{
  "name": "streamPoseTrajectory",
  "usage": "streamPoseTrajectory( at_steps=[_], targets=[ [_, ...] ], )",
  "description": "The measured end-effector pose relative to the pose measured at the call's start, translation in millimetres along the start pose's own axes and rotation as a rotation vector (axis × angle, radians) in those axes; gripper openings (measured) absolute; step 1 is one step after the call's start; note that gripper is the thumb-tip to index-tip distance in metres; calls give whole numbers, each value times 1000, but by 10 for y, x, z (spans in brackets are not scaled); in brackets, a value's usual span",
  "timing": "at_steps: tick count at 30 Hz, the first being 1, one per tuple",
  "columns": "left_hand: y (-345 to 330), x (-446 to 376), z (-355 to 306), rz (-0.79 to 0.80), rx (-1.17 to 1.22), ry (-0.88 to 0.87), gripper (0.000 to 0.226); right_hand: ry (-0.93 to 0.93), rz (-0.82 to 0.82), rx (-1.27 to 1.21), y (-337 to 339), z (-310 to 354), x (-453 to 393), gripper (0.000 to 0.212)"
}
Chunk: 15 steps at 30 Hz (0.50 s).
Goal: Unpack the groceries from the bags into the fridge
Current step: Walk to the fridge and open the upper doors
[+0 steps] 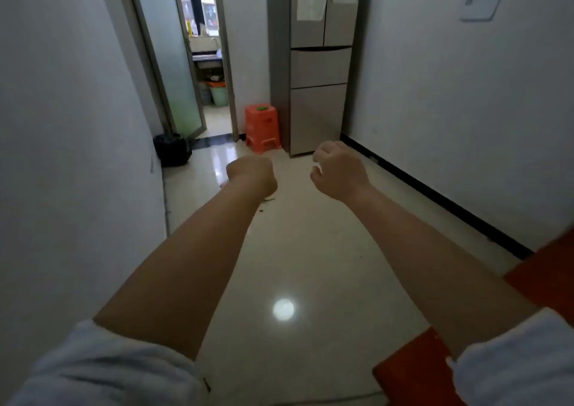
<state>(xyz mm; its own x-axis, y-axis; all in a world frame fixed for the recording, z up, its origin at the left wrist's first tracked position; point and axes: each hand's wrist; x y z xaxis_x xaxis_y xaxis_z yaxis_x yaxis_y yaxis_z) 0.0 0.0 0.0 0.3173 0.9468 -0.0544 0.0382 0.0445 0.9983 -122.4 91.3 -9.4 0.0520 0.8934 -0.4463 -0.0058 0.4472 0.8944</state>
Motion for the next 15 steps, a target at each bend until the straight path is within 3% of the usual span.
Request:
streamPoseTrajectory(
  at_steps=[6, 15],
  targets=[
    [-410, -1423, 65, 171, -101, 17, 30, -142, 162, -21, -931, -478, -1013, 33],
    [-764, -3264, -595, 187, -115, -130, 28, -246, 242, 3, -1805, -1603, -2187, 31]
  ],
)
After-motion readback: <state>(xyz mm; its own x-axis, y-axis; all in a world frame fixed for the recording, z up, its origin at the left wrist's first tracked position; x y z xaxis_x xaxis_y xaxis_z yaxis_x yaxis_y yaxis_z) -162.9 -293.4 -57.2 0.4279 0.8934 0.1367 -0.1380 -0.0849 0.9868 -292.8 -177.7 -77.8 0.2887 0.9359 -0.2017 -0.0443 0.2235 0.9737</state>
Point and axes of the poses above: each hand's wrist, its own x-axis away from the middle knuckle, its own y-axis out of the back of the hand, z = x × y, and after that the axes turned 13 degrees about y, right-handed
